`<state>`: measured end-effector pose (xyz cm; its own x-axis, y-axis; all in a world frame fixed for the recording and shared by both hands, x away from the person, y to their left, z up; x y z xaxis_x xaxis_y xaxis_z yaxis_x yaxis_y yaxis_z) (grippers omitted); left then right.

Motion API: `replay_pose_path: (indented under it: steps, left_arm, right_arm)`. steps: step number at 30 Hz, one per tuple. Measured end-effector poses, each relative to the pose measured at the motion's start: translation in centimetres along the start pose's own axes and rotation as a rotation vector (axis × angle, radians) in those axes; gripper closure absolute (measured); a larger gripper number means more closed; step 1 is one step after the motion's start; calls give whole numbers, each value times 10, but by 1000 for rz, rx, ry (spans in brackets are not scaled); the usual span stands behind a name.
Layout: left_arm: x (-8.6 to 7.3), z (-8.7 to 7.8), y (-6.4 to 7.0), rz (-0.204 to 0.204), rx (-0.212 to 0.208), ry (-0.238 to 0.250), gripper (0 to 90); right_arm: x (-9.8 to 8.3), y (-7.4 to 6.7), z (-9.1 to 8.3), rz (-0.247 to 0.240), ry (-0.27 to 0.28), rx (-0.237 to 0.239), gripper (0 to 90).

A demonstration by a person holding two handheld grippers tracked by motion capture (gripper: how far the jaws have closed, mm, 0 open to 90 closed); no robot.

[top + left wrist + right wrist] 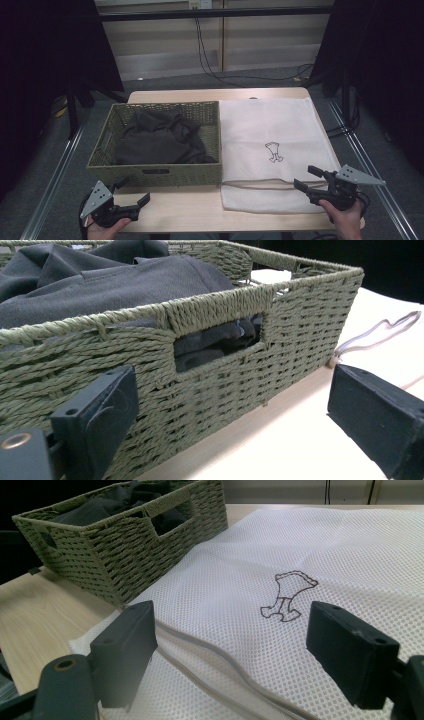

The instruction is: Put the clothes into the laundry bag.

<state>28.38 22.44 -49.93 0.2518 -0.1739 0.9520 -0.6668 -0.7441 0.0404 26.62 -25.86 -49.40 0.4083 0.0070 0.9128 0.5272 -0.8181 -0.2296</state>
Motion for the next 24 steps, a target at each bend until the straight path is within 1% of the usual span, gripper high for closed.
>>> replay_pose_path:
  steps: [3, 4, 5, 7, 8, 9, 10, 11, 13, 14, 15, 16, 17, 18, 19, 20, 22, 23, 24]
  left_arm:
    - [0, 1, 0, -5, -5, -2, 63]
    - [0, 1, 0, -2, -7, -1, 67]
    - [0, 1, 1, -4, -11, -4, 75]
    - [0, 2, 0, -5, -11, -6, 76]
    - [-1, 2, 1, -11, -13, -6, 76]
    - [-1, 2, 1, -11, -13, -6, 81]
    - [-1, 2, 1, -11, -11, -6, 81]
    - [-1, 2, 0, -11, -10, -12, 82]
    - [-1, 1, -1, -12, -5, -11, 86]
    - [-1, 1, -1, -9, -5, -12, 86]
    - [-2, 1, -1, -8, -6, -14, 86]
    - [-1, 0, -1, -2, -5, -9, 86]
    - [-1, -1, 1, 3, -8, -10, 86]
    - [-1, -1, 1, 3, -8, -10, 87]
    - [-2, -1, 2, 3, -15, -12, 87]
    - [-2, -1, 4, 7, -16, -18, 87]
    - [-2, -1, 4, 5, -19, -15, 88]
    - [-1, 0, 5, -2, -24, -7, 88]
    - [-1, 0, 4, 3, -20, -11, 88]
  right_arm:
    - [0, 0, 1, -9, -5, 8, 197]
    - [1, -1, 1, -2, -4, 16, 205]
    - [0, -2, 2, -10, -10, 31, 211]
    - [1, -2, 2, -10, -13, 31, 220]
    - [1, -2, 3, -6, -15, 33, 234]
    - [1, -4, 4, -14, -22, 50, 256]
    - [1, -4, 4, -14, -22, 50, 256]
    - [0, -5, 8, -24, -39, 65, 293]
    - [-1, -6, 10, -27, -59, 71, 326]
    - [-1, -7, 11, -42, -67, 77, 343]
    - [-1, -8, 12, -41, -75, 81, 355]
    - [-1, -9, 13, -48, -88, 94, 367]
    - [-1, -9, 14, -55, -96, 94, 369]
    - [-2, -10, 16, -53, -114, 105, 370]
    - [-2, -10, 16, -53, -114, 105, 370]
    - [-5, -11, 21, -62, -162, 122, 374]
    - [-8, -14, 26, -82, -204, 146, 396]
    - [-8, -14, 28, -88, -214, 151, 406]
    - [-10, -16, 32, -99, -235, 157, 419]
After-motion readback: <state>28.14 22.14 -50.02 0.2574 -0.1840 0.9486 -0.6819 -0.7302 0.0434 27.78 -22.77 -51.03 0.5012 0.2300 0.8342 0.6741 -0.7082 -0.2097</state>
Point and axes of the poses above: each handheld gripper's, and its own axes: z roughly forward along the jaws, x roughly out of its top, y roughly to its right, the point moved 10 cm from there along z, roughly forward along the jaws, and after that the axes turned 1 degree about z, right-handed, at the moved point
